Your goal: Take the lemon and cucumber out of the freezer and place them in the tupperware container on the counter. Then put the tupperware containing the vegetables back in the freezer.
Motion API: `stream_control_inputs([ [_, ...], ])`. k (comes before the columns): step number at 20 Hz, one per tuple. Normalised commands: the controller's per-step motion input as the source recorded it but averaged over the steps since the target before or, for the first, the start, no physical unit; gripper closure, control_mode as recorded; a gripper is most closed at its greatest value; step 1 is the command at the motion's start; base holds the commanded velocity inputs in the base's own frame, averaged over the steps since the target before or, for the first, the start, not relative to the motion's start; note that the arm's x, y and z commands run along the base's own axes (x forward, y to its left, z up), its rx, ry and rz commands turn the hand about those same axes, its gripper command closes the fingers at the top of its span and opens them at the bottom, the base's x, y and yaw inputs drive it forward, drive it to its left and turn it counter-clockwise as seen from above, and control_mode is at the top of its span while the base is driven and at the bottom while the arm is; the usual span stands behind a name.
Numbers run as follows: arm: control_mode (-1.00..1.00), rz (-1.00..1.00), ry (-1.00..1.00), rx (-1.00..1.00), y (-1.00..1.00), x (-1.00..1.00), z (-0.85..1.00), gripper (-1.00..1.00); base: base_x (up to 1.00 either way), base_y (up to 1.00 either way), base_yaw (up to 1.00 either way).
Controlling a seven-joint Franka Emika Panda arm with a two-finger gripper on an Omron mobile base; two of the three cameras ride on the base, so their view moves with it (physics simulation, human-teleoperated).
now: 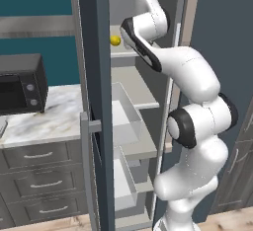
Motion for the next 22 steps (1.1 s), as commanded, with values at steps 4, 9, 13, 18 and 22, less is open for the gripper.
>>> stream_control_inputs([
  [4, -1.00, 0.00, -0.09, 0.15, 0.00, -1.00, 0.00, 1.00, 0.00, 0.00, 0.00],
  [9, -1.00, -0.01, -0.06, 0.16, -0.03, -1.00, -0.06, 1.00, 0.00, 0.00, 0.00],
  [13, -1.00, -0.05, -0.01, 0.12, -0.14, -1.00, -0.32, 1.00, 0.00, 0.00, 0.00],
  [18, -1.00, -0.05, 0.00, 0.09, -0.20, -1.00, -0.47, 1.00, 0.00, 0.00, 0.00],
  [22, -1.00, -0.06, 0.05, 0.02, -0.20, -0.92, -0.47, 1.00, 0.00, 0.00, 0.00],
])
